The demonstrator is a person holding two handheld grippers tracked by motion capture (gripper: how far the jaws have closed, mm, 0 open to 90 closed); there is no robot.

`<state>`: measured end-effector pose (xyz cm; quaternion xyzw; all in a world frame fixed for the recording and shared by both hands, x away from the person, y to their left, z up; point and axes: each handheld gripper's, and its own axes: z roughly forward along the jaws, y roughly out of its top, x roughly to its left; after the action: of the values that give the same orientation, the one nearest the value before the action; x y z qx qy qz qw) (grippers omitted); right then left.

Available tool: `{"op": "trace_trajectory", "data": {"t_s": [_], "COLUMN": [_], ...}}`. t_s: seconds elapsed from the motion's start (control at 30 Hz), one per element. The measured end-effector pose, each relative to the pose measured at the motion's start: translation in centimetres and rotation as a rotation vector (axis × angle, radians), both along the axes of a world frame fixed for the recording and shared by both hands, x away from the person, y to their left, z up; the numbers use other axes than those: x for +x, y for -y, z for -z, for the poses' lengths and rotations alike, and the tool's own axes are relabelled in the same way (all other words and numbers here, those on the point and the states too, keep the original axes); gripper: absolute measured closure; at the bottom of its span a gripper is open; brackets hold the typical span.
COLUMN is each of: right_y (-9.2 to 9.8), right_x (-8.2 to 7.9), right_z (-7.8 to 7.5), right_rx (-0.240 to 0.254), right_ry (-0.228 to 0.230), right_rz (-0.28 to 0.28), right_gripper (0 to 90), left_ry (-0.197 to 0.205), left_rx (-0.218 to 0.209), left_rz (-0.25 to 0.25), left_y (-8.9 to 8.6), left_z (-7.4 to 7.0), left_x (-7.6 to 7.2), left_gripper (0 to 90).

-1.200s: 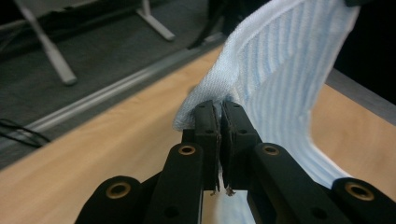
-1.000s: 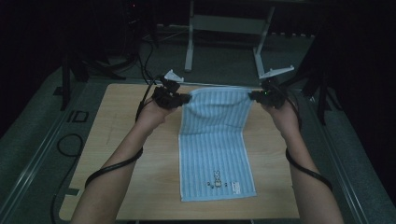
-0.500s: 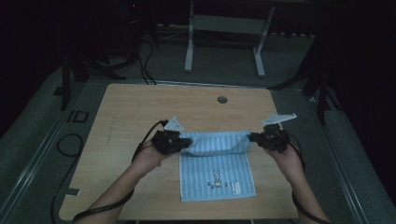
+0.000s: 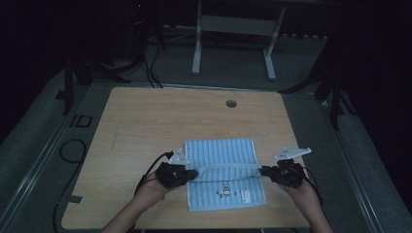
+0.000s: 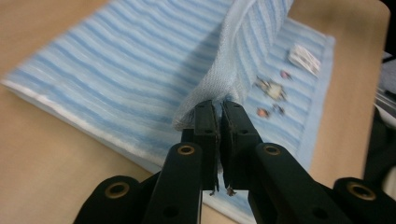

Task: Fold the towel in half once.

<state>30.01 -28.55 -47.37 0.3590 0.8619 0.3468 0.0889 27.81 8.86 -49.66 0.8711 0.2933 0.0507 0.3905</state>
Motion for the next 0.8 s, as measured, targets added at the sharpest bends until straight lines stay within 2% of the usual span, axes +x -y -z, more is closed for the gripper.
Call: {"op": "trace_trajectory", "data": {"t_s": [0.03, 0.07, 0.1, 0.13, 0.17, 0.2, 0.23, 0.3, 0.33, 0.4, 0.5, 0.53, 0.6, 0.67, 0.7, 0.77, 0.8], "right_y": [0.1, 0.2, 0.3, 0.3, 0.4, 0.6, 1.0, 1.8, 2.2, 2.9, 2.7, 2.5, 2.1, 1.6, 1.4, 0.9, 0.6], "right_x": [-0.7, -1.4, -2.1, -3.0, -3.7, -4.8, -5.4, -6.1, -6.3, -6.2, -5.8, -5.5, -4.5, -3.1, -2.5, -1.1, -0.5], "right_z": [0.1, 0.3, 0.6, 1.0, 1.3, 1.7, 2.0, 2.1, 2.1, 1.8, 1.5, 1.6, 1.8, 2.1, 2.3, 2.5, 2.6], "right_rx": [0.005, 0.013, 0.013, 0.008, 0.002, -0.007, 0.002, 0.032, 0.037, 0.048, 0.043, 0.039, 0.046, 0.028, 0.019, -0.003, -0.009], "right_ry": [0.003, 0.005, -0.014, -0.027, -0.036, -0.055, -0.073, -0.099, -0.099, -0.102, -0.083, -0.08, -0.082, -0.079, -0.076, -0.072, -0.069], "right_rz": [-0.007, -0.017, -0.035, -0.053, -0.064, -0.076, -0.073, -0.045, -0.023, 0.013, -0.002, -0.008, -0.011, 0.007, 0.013, 0.016, 0.013], "right_gripper": [83.7, 83.3, 82.4, 79.7, 74.8, 71.1, 68.9, 64.7, 62.7, 60.3, 57.3, 56.8, 56.2, 56.2, 56.2, 59.8, 61.3], "left_ry": [-0.001, -0.018, -0.052, -0.068, -0.09, -0.111, -0.129, -0.164, -0.165, -0.146, -0.133, -0.126, -0.12, -0.11, -0.111, -0.088, -0.095], "left_rx": [0.006, -0.002, 0.004, 0.017, 0.04, 0.061, 0.07, 0.046, 0.044, 0.041, 0.042, 0.045, 0.06, 0.07, 0.075, 0.092, 0.094], "left_rz": [0.012, 0.016, 0.032, 0.052, 0.081, 0.098, 0.103, 0.124, 0.122, 0.101, 0.076, 0.059, 0.017, -0.007, -0.008, -0.017, -0.015], "left_y": [0.1, 0.1, 0.2, 0.3, 0.4, 0.5, 0.4, -0.1, -0.3, -0.7, -1.0, -1.0, -1.1, -1.1, -0.9, -0.7, -0.5], "left_z": [0.2, 0.4, 0.6, 0.8, 1.2, 1.5, 1.7, 1.9, 1.8, 1.7, 1.6, 1.7, 1.7, 1.7, 1.7, 1.7, 1.9], "left_x": [-0.6, -1.2, -1.9, -2.5, -3.4, -4.0, -4.5, -5.1, -5.3, -5.4, -4.8, -4.5, -3.4, -2.4, -1.9, -1.0, -0.5], "left_gripper": [84.8, 84.3, 83.4, 81.4, 78.5, 71.2, 66.4, 61.4, 59.7, 56.6, 55.4, 52.1, 51.8, 47.9, 47.9, 48.0, 48.1]}}
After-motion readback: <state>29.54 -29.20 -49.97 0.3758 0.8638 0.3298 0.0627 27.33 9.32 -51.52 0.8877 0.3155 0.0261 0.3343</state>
